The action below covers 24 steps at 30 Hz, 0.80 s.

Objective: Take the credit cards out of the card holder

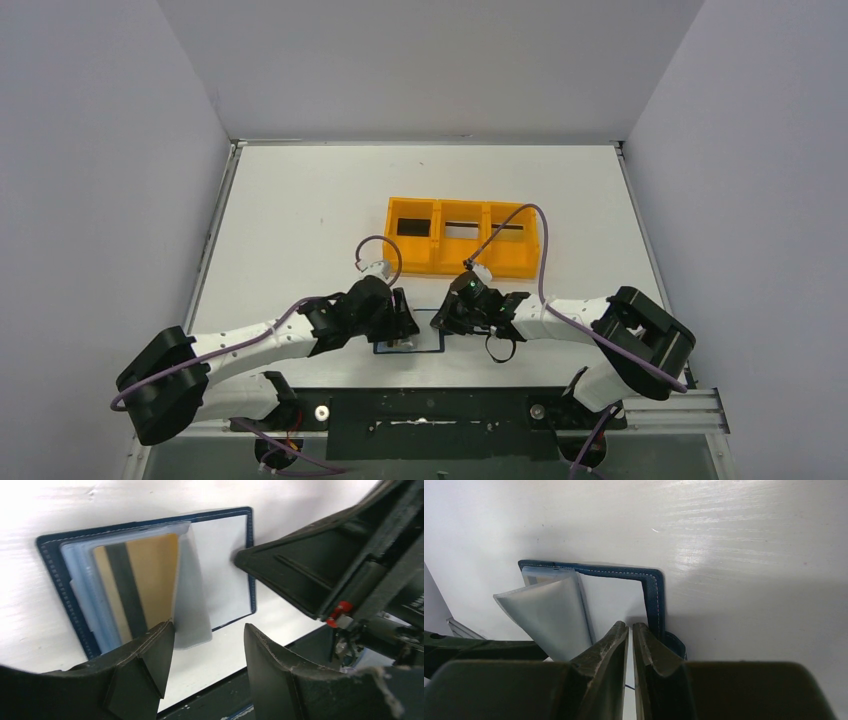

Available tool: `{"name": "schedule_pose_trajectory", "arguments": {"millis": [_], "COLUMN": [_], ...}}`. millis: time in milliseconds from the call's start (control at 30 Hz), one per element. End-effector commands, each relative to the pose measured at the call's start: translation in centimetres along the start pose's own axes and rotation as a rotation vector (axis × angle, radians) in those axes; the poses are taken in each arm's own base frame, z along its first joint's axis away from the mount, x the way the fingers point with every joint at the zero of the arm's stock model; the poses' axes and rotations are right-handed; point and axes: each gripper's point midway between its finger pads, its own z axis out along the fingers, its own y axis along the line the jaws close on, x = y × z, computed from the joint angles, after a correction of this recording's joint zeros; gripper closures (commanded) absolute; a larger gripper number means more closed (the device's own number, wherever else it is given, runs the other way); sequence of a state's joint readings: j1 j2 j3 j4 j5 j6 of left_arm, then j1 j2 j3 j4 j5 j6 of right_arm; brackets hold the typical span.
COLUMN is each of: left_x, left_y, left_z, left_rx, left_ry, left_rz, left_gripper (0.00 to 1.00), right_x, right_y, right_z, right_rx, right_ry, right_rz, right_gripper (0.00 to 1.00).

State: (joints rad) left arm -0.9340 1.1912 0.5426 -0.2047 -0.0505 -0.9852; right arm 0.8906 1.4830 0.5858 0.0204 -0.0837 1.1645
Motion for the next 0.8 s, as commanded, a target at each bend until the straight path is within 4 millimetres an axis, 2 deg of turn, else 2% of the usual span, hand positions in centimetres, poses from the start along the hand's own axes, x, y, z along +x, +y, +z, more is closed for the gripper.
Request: {"name": "schedule_pose_trajectory", "arguments": {"millis": [0, 133, 433, 600, 767], "left_x": [-1.6, -1.7, -0.1, 0.7, 1.2], "left_y": [-4.2, -4.9, -5.8, -6.1, -7.4], "left_z": [-0.6, 0.0, 2.3, 2.7, 2.9], "left_rx": [0.181, 0.208, 0.249, 0.281, 0.329], "left_ry": [-0.045, -0.04, 0.031, 0.059, 0.09], "left_rz": [0.009, 0.01, -0.01, -0.017, 0.003], "left_gripper": [0.47, 0.47, 0.48, 0.49, 0.48], "right_x": [0.5, 0.5, -0.4, -1.6, -2.8], "right_y": [-1.5, -1.2, -0.6, 0.2, 0.7], "right_z": [0.4, 0.3, -0.8, -2.4, -4.0], "right_rx": [0.043, 0.023, -0.036, -0.089, -0.131], "right_ry": [0.001, -0.003, -0.059, -0.131, -0.19], "right_rz": [-0.01, -0.003, 0.038, 0.061, 0.068], "right_gripper": [0.87, 0.87, 0.86, 0.84, 0.81]}}
